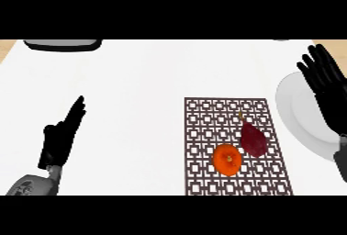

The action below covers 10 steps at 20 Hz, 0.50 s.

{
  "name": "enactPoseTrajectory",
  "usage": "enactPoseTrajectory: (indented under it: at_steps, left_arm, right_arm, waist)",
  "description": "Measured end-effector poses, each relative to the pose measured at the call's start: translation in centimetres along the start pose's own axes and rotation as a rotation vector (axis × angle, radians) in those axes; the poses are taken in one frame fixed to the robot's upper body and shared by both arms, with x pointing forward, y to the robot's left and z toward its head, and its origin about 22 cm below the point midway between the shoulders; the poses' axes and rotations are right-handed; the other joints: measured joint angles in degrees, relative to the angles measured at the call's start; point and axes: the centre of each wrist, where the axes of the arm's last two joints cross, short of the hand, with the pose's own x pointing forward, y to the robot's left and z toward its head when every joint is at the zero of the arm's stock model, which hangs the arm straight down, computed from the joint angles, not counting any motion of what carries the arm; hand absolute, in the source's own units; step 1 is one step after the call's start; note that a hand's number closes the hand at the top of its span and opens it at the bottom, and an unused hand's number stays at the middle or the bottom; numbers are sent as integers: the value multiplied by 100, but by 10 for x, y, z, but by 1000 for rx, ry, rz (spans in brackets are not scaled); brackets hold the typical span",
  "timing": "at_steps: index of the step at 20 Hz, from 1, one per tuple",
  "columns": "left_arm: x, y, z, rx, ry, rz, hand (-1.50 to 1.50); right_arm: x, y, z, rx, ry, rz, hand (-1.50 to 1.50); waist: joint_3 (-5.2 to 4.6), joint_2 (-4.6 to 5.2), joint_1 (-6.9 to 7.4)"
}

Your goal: Pick the squash from the placemat and place it in the plate

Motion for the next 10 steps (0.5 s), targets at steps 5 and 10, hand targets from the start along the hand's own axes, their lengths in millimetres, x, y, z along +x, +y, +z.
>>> enactPoseTrajectory:
  at_steps: [5,10]
  left_arm:
    - [-14,-13,7,-19,104,95,0]
    - [-13,-30,12,-60,135,202,0]
  right_arm:
    - [20,-11,-15,38,-94,40,150]
    - [22,-34,-13,-100,-125,326,-150]
  waist:
    - [118,-72,12]
    - [141,-102,-10]
